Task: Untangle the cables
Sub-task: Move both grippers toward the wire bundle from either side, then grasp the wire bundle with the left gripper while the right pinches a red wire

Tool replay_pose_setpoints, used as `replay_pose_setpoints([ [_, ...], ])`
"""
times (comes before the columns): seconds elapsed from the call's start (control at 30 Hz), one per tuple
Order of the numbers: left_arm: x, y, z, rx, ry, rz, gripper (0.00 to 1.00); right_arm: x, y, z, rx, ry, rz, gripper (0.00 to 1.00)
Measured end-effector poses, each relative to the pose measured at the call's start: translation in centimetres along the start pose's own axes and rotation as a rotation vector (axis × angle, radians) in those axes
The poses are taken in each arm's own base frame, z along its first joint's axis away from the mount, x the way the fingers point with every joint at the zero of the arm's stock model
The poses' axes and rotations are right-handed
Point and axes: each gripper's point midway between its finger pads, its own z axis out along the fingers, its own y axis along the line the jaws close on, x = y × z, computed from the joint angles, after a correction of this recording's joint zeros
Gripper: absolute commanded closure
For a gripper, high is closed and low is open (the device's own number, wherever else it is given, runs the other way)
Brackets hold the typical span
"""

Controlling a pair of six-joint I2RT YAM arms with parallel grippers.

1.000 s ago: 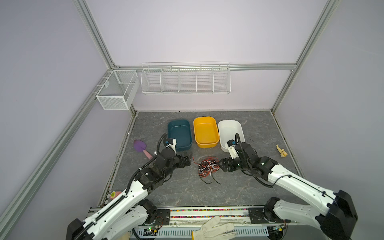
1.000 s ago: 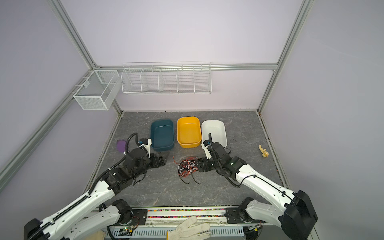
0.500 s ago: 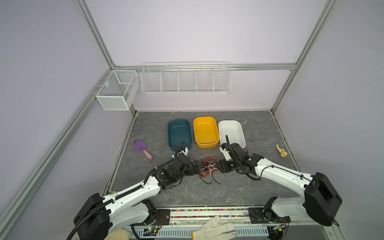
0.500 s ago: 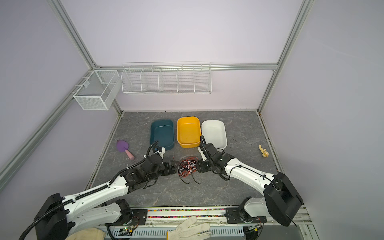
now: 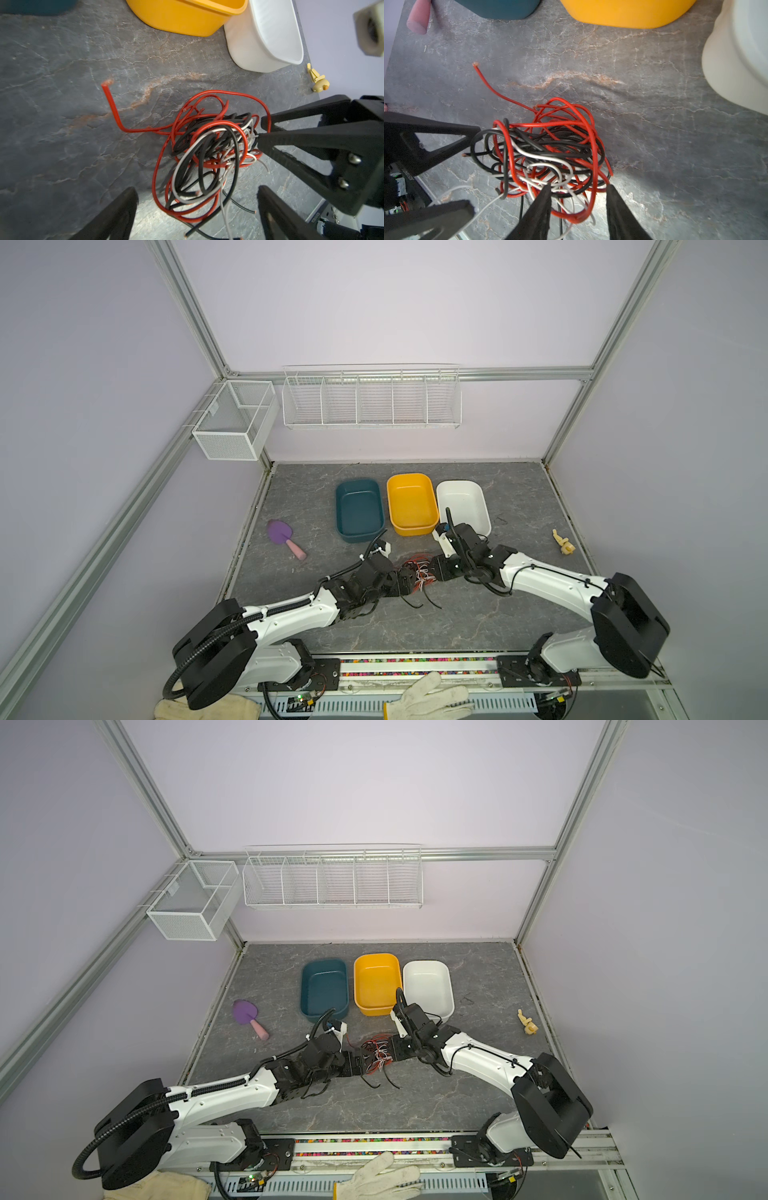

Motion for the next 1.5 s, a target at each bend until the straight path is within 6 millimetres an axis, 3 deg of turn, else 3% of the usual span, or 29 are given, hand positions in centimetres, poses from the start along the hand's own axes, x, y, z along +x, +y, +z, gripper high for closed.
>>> replay_pose_setpoints([
  [0.23,0.2,0.1,0.3,0.014,-0.010,-0.018,0.23,0.0,1.3,0.3,-0.038,-0.004,-0.017,0.70],
  [0.47,0.8,0.7,0.6,0.007,0.001,-0.030,0.41,0.3,2.0,0.5,-0.058,0.004,-0.032,0.87],
  [0.63,0.8,0.7,0.7,0.010,-0.003,-0.036,0.58,0.8,3.0,0.5,-0.085,0.007,-0.063,0.94],
  [0.73,1.0,1.0,0.7,0.005,-0.001,-0.037,0.74,1.1,3.4,0.1,-0.097,-0.002,-0.080,0.93],
  [0.97,1.7,1.8,0.6,-0.009,0.006,-0.042,1.00,1.0,4.3,-2.8,-0.151,-0.094,-0.112,0.93],
  [1.23,1.2,1.7,-0.2,-0.005,-0.018,-0.044,1.00,0.6,4.8,-5.8,-0.195,-0.193,-0.141,0.94],
  [1.5,0.2,2.4,-2.7,-0.024,-0.081,-0.046,1.00,-0.5,4.2,-9.4,-0.171,-0.341,-0.157,0.93],
])
